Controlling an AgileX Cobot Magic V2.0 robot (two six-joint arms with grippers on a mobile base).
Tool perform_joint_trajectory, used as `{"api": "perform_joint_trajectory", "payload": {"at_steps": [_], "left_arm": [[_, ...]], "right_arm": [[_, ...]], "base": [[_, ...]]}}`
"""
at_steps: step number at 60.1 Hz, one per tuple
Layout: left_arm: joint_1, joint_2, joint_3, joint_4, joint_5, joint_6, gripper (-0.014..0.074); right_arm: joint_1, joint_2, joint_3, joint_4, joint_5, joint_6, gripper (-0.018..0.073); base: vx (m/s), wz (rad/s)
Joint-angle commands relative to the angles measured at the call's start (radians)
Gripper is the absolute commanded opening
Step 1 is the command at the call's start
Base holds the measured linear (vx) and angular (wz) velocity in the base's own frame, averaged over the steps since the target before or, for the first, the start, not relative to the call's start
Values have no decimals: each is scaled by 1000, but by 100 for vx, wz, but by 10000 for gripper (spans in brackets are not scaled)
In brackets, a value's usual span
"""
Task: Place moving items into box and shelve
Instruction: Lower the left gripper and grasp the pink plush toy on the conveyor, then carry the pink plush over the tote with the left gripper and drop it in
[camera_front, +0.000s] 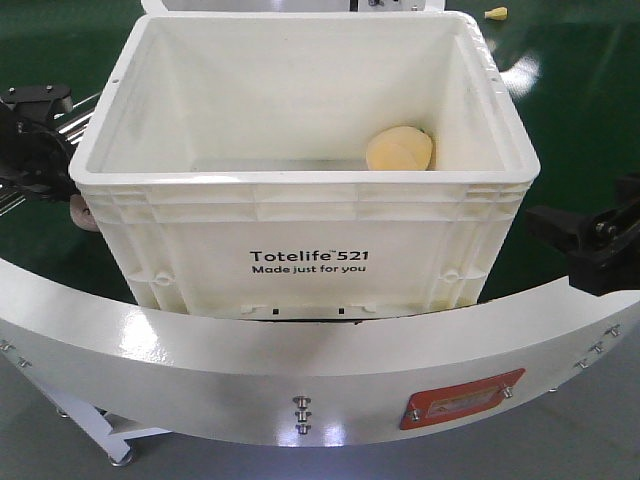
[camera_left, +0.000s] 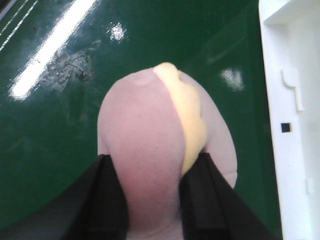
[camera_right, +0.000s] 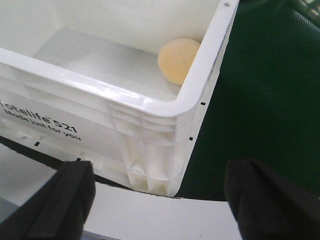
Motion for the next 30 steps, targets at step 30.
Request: {"api": "perform_joint_trajectory", "payload": {"at_steps": [30], "left_arm": [[3,-526,-25,216,63,-113,239]], "right_arm": [[-1,-7,-29,0,-66,-5,574]], "base": [[0,0]]}}
